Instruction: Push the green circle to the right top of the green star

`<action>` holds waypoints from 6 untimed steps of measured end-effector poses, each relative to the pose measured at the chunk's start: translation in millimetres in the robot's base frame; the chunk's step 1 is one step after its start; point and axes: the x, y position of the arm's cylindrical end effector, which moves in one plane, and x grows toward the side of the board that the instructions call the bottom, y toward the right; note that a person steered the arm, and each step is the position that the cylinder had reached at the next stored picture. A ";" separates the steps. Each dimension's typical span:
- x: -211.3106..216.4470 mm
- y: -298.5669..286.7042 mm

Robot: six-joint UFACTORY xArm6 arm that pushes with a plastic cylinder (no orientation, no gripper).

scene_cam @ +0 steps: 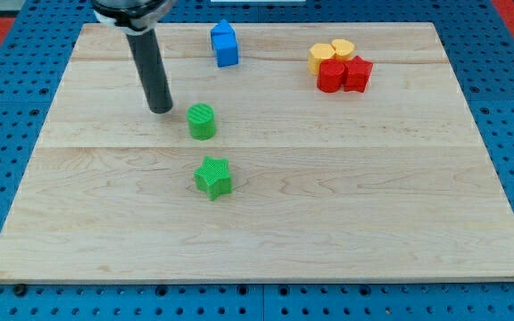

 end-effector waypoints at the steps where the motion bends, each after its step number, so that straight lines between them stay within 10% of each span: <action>1: 14.1 24.4; 6: -38.8 73.4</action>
